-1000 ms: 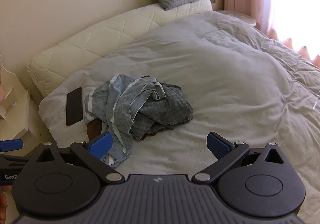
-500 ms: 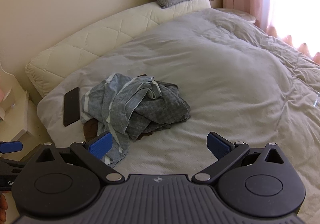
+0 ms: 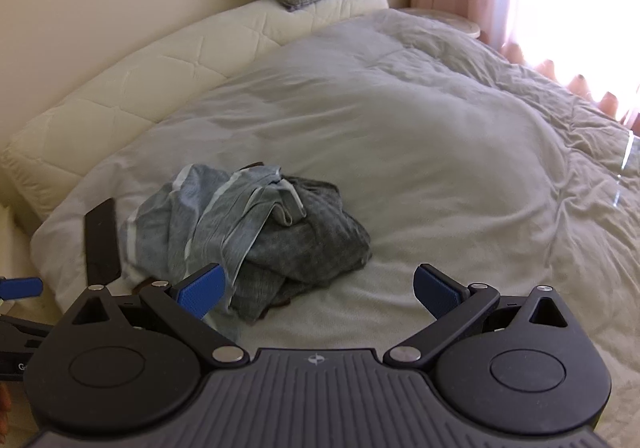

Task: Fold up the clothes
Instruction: 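Grasp the striped shirt with the right gripper while the left gripper grasps it too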

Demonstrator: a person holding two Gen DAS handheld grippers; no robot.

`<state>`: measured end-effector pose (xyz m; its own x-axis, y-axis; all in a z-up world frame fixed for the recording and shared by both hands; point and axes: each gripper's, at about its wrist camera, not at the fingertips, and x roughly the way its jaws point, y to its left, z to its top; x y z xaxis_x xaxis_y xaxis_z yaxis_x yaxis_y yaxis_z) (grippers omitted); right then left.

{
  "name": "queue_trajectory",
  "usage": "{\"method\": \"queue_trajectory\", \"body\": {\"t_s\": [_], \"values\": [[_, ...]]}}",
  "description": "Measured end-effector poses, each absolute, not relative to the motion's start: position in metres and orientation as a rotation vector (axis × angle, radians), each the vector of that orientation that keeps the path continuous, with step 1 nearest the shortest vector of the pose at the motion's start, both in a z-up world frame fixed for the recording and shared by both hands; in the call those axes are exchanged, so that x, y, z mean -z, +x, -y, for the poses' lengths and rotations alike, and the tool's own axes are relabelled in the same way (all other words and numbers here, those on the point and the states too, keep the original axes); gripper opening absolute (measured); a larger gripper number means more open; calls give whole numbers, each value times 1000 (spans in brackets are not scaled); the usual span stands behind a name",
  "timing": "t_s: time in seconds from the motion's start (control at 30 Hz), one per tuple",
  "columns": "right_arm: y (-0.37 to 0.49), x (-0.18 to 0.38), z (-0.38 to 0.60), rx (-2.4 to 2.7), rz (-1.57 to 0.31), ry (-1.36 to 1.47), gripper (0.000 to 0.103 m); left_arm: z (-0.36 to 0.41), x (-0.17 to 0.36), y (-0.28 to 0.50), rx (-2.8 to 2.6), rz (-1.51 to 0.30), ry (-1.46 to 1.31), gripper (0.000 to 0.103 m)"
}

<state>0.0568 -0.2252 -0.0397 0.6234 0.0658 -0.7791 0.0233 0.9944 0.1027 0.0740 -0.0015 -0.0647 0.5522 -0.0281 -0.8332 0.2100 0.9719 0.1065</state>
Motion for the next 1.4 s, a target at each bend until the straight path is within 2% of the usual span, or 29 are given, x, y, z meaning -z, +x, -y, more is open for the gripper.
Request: {"method": "queue_trajectory", "body": {"t_s": [0.3,0.43,0.5,0.63,0.87,0.93,1.0,1.07,1.1,1.17,1.23,1.4], "values": [[103,60,186,-1,-933,83,102,-21,96,130,295,-973,291,102],[121,74,172,-19,-958,83,91,-31,110,155,364,-969,331,102],[128,81,166,-31,-968,87,89,-33,115,166,404,-966,359,102],[133,98,156,-65,-1002,119,75,-33,125,186,498,-958,432,99],[127,134,138,-91,-1063,131,68,-29,146,219,671,-964,510,88],[127,143,134,-92,-1071,130,65,-27,152,227,715,-976,508,80],[128,149,132,-99,-1073,139,56,-23,153,231,746,-977,514,70],[128,152,129,-107,-1070,147,33,-21,152,234,776,-984,508,44],[128,152,128,-110,-1065,147,29,-21,150,235,778,-988,508,39],[127,151,125,-116,-1055,146,15,-19,147,236,775,-985,512,22],[125,145,125,-114,-1039,142,9,-20,141,237,786,-978,494,15],[116,113,135,-82,-958,139,7,-22,112,232,791,-895,464,11]]}}
